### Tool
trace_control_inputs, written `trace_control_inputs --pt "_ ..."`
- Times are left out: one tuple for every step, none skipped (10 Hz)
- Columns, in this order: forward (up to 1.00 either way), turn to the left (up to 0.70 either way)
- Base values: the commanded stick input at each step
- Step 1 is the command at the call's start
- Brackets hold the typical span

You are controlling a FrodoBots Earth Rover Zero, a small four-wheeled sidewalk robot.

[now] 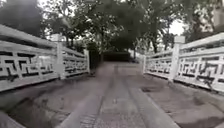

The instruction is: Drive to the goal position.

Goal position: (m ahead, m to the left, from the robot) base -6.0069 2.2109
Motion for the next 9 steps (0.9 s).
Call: trace_control_inputs --pt "0.70 0.00" --pt "0.70 0.00" --pt "0.70 0.00" --pt "0.70 0.00" --pt "0.70 0.00" --pt "0.70 0.00" --pt "0.70 0.00" --pt "0.70 0.00" --pt "0.70 0.00"
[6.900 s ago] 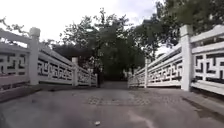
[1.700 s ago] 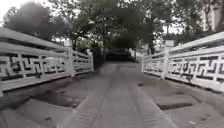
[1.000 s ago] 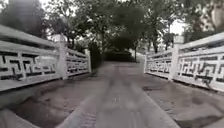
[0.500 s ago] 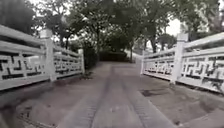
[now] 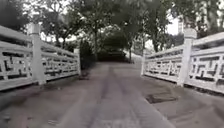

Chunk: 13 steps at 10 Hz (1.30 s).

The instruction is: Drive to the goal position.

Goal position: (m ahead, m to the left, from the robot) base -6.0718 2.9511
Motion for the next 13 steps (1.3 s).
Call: trace_control_inputs --pt "0.70 0.00" --pt "0.70 0.00" --pt "0.70 0.00" --pt "0.70 0.00" --pt "0.70 0.00" --pt "0.70 0.00" --pt "0.70 0.00" --pt "0.70 0.00" --pt "0.70 0.00" --pt "0.70 0.00" --pt "0.70 0.00" --pt "0.70 0.00" --pt "0.70 0.00"
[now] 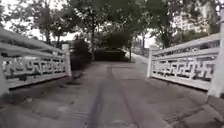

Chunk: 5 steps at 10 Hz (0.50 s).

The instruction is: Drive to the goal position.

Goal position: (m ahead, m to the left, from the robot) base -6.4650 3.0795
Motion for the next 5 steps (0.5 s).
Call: trace_control_inputs --pt "0.70 0.00" --pt "0.70 0.00" --pt "0.70 0.00" --pt "0.70 0.00" --pt "0.70 0.00"
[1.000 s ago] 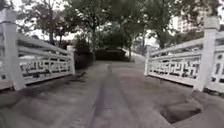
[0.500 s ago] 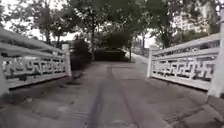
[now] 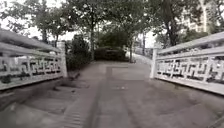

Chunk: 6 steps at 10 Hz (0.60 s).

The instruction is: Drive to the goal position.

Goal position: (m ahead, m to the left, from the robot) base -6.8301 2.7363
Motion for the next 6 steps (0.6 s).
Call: trace_control_inputs --pt "0.70 0.00" --pt "0.70 0.00" --pt "0.70 0.00" --pt "0.70 0.00" --pt "0.70 0.00" --pt "0.70 0.00"
